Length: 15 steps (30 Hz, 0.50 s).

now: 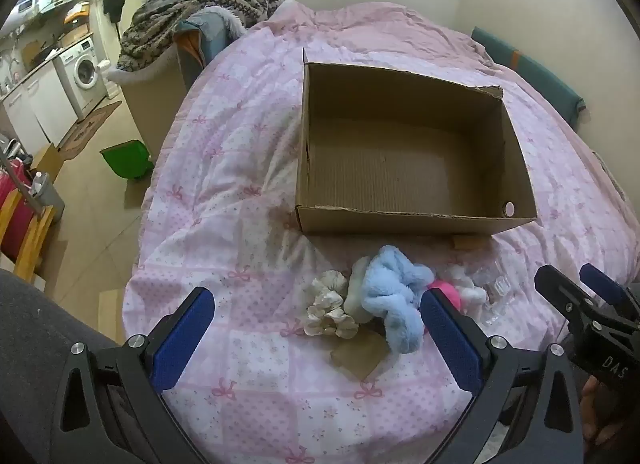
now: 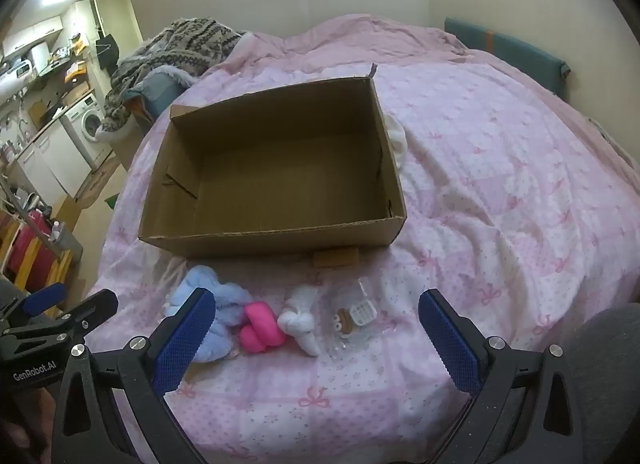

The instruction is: Organize soft objects

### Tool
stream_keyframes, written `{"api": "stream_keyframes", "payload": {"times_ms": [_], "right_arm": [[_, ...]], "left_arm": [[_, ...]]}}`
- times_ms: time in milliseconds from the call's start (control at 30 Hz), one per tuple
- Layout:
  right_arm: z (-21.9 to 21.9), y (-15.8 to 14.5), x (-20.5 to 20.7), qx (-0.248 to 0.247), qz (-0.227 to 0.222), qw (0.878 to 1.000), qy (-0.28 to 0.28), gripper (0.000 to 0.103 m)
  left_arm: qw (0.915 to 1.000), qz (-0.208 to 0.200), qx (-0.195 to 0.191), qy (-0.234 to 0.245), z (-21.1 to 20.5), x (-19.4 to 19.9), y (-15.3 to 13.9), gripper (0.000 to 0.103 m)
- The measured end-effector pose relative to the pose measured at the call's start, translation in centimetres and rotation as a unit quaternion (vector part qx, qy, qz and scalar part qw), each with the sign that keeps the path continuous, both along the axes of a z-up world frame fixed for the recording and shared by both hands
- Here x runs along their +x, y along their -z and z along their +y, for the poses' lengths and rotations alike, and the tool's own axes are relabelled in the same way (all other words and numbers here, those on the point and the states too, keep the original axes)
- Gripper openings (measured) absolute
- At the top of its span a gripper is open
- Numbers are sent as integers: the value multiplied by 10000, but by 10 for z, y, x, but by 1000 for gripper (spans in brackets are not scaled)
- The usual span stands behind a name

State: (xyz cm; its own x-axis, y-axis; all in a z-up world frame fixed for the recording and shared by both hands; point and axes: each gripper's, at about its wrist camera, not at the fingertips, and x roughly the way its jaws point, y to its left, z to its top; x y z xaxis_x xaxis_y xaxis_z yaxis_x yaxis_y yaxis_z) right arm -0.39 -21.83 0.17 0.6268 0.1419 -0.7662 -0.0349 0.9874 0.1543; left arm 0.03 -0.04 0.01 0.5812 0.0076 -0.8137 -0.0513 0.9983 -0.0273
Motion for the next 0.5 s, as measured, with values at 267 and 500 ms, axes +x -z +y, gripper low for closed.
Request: {"api": "stream_keyframes", "payload": {"times_ms": [267,500], "right_arm": [[0,0,0,-3,-32,10000,3,103],[0,0,0,-5,-31,10000,4,103]], "left_arm": [[10000,0,-48,-4,0,0,0,103],[10000,3,-40,-4,-2,1,1,103]]}}
